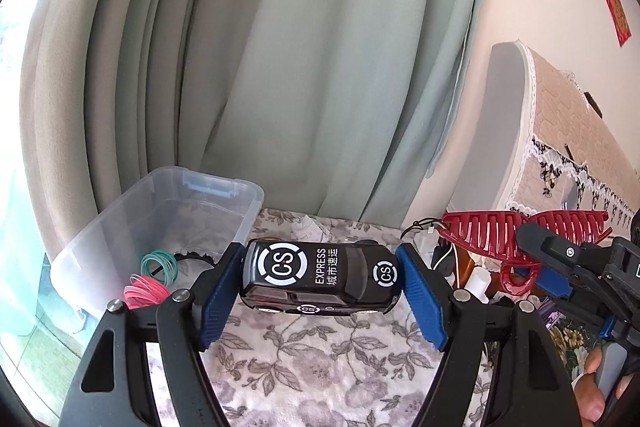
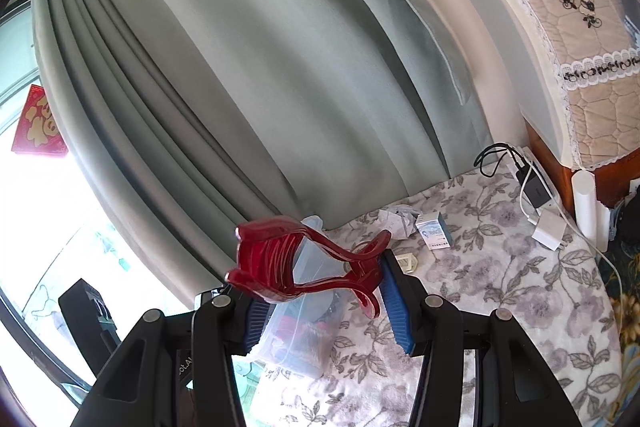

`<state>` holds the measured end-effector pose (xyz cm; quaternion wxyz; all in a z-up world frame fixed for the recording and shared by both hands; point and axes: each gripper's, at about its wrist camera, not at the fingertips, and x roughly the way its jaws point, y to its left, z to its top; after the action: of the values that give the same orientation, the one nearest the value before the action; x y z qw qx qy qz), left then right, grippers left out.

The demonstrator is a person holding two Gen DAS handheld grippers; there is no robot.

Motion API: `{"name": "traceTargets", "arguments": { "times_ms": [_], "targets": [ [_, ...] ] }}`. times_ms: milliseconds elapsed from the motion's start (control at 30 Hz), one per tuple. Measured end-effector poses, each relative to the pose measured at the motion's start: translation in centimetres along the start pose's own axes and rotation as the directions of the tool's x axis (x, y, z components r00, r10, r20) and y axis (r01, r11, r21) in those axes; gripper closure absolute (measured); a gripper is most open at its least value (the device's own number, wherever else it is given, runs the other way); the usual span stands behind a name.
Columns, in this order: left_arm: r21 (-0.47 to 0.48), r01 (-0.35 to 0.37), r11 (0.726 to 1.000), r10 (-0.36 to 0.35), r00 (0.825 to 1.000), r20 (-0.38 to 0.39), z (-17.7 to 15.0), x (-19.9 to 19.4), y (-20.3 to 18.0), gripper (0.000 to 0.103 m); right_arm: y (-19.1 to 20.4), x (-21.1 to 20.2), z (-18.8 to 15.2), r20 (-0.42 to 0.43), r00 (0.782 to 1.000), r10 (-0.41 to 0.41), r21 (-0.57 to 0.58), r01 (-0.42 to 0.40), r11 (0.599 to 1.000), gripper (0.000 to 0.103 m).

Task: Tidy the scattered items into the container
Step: 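Lift the toy car and claw clip and carry both over the clear box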

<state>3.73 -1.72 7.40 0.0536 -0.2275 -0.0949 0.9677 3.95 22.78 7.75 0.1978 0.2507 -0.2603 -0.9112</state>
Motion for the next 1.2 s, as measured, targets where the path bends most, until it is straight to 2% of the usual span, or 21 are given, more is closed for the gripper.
{"name": "traceTargets", "arguments": {
  "times_ms": [367, 600, 1000, 1200],
  "targets": [
    [-0.085, -0.054, 0.995, 0.059, 0.997, 0.053, 0.5, -2.0, 4.9, 0.026, 5.1, 2.4, -1.2, -0.06, 0.997, 0.045, -0.096, -0.051, 0.994, 0.049],
    [-0.167, -0.096, 0.981, 0.104, 0.994, 0.042, -0.2, -1.8, 8.8, 0.026, 7.6, 5.6, -2.8, -0.139, 0.989, 0.059, -0.143, -0.079, 0.987, 0.049],
    [-0.277, -0.161, 0.947, 0.165, 0.986, -0.01, -2.1, -0.1, 15.0, 0.026, 10.3, 12.5, -6.1, -0.302, 0.951, 0.073, -0.194, -0.136, 0.972, 0.049],
    [-0.27, -0.201, 0.942, 0.2, 0.979, -0.032, -2.8, 0.7, 16.6, 0.026, 10.7, 15.8, -7.6, -0.371, 0.927, 0.065, -0.202, -0.148, 0.968, 0.049]
  ]
}}
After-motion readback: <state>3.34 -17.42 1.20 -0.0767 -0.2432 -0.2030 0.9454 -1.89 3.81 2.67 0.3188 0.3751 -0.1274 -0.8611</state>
